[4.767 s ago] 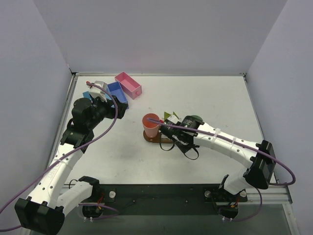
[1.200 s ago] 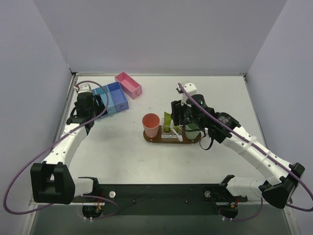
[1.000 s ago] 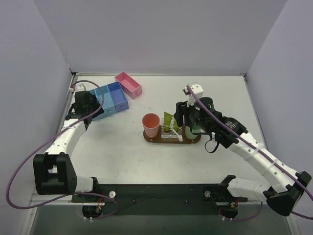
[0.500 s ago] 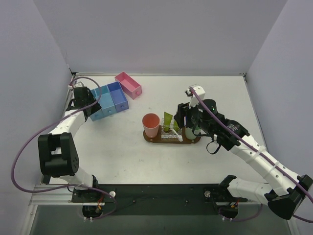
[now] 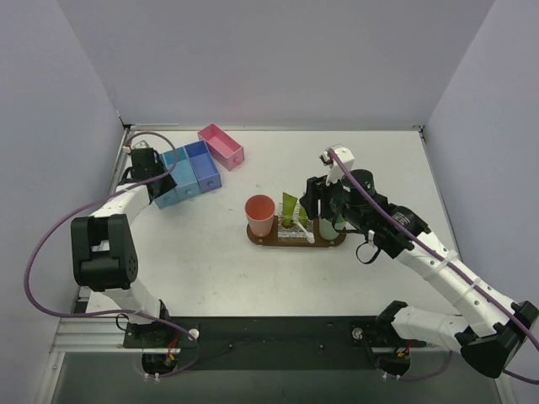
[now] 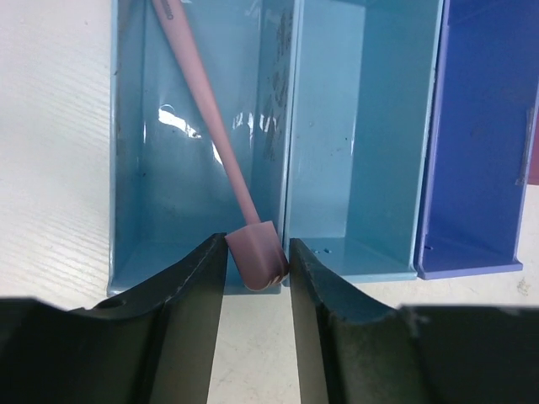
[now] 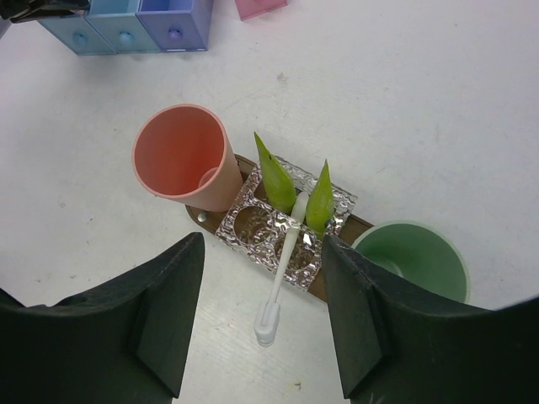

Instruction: Prepare toiletry sets of a toothbrush and toothpaste on the tray

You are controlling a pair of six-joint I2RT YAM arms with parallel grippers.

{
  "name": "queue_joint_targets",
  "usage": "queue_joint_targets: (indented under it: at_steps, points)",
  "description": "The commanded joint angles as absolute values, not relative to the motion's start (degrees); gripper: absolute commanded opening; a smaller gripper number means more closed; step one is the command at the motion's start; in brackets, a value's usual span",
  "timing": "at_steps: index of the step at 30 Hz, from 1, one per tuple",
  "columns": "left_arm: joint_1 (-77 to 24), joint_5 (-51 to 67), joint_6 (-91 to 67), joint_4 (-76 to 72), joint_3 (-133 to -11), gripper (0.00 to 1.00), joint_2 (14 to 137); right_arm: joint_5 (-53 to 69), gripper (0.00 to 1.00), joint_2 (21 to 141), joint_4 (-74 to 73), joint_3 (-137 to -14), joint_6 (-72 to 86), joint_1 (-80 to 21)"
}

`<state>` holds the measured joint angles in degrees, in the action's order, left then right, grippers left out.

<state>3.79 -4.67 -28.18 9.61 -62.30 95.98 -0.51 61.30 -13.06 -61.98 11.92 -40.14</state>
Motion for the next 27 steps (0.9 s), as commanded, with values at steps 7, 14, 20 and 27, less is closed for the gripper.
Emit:
queue_joint_targets:
  at_steps: [7,14,20,27]
  points:
    - [4.5,-3.7,-28.1,9.1,-64.9,0.36,95.8,1.6,0.53,61.6,-10.8,-62.2,12.4,-39.3]
    - [4.4,-4.5,-28.0,10.6,-63.8,0.32,91.8,2.0,0.53,61.7,-10.8,-62.1,12.7,-38.9]
    - [4.5,-4.9,-26.3,11.9,-64.0,0.31,88.6,2.2,0.53,61.5,-10.7,-62.0,12.7,-38.8]
    - [4.4,-2.6,-22.6,13.9,-63.6,0.15,84.5,2.2,0.53,61.3,-10.7,-61.8,12.9,-38.7]
